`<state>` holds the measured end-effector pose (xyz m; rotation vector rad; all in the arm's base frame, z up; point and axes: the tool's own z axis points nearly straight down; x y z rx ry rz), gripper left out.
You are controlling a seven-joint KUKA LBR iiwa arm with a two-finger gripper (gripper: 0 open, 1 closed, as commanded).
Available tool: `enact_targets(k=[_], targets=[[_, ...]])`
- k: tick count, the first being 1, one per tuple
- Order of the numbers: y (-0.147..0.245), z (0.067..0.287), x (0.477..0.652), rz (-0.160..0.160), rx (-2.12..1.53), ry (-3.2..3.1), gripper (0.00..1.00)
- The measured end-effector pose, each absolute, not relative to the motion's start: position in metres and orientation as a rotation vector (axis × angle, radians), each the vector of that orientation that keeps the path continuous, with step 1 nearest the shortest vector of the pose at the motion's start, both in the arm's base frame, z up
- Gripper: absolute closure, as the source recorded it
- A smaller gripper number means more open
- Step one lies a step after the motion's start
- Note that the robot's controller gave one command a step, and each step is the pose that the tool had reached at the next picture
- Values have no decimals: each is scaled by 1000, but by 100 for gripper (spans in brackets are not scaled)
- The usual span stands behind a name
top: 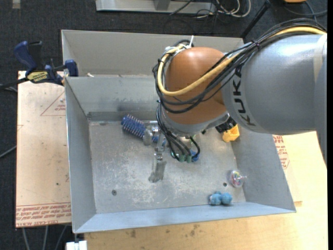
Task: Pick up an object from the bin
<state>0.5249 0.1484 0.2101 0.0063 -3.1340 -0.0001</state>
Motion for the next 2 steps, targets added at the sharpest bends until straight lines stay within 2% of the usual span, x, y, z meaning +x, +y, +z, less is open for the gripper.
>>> enact_targets(k=[1,2], targets=[[86,72,597,-8,-229,-3146,0],[77,101,602,-4,-427,-3117,0]])
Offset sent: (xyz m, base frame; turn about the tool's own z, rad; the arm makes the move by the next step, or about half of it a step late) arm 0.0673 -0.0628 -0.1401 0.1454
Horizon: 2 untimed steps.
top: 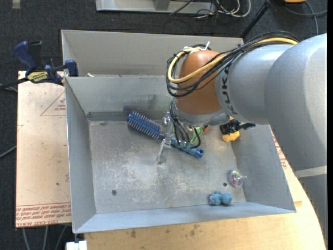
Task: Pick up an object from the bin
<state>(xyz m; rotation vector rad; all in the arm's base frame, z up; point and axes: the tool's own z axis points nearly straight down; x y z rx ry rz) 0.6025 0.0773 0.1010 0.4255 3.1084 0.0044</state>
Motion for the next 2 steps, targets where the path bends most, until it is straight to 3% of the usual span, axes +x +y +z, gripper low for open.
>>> enact_targets(k=[1,2], targets=[[64,100,612,2,765,3044,0],[94,69,619,1,661,3070,0]])
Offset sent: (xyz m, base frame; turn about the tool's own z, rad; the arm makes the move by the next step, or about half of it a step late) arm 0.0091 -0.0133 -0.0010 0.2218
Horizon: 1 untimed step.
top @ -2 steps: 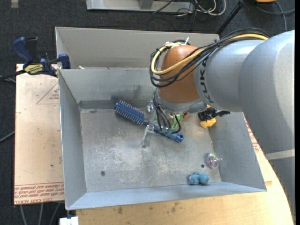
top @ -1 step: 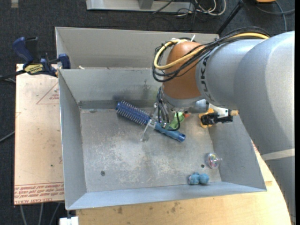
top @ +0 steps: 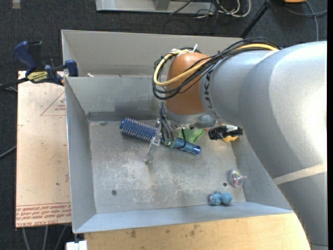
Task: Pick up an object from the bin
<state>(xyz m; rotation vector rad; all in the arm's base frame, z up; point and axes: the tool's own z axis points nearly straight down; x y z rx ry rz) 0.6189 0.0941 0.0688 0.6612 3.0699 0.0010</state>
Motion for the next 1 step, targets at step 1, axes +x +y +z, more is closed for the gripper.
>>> enact_targets(k=[1], targets=[[94,69,619,2,661,3069,0]])
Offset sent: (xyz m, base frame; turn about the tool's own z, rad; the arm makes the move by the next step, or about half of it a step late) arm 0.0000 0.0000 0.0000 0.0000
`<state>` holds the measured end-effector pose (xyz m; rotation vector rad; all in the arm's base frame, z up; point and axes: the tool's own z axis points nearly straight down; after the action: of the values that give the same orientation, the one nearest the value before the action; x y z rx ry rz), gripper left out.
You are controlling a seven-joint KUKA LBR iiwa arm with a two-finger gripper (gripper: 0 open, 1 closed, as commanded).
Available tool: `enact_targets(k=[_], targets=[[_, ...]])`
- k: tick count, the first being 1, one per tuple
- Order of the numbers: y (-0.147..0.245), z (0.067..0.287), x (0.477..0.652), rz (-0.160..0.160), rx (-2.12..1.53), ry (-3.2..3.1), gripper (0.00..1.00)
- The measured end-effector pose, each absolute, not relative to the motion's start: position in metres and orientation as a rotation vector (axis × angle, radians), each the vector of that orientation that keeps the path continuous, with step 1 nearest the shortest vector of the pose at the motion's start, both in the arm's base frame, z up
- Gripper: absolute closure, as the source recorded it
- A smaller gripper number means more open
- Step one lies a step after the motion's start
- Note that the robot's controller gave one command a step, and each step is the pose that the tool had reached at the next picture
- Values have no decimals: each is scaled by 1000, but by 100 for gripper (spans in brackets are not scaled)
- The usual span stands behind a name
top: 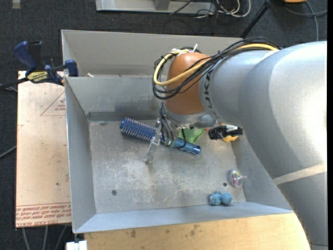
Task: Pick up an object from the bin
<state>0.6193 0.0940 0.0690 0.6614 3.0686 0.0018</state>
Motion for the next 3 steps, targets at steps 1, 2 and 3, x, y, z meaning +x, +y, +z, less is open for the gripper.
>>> enact_targets(k=[1,2,3], targets=[[94,70,620,3,662,3067,100],[94,115,621,4,660,3067,100],[95,127,621,2,659,3070,100]])
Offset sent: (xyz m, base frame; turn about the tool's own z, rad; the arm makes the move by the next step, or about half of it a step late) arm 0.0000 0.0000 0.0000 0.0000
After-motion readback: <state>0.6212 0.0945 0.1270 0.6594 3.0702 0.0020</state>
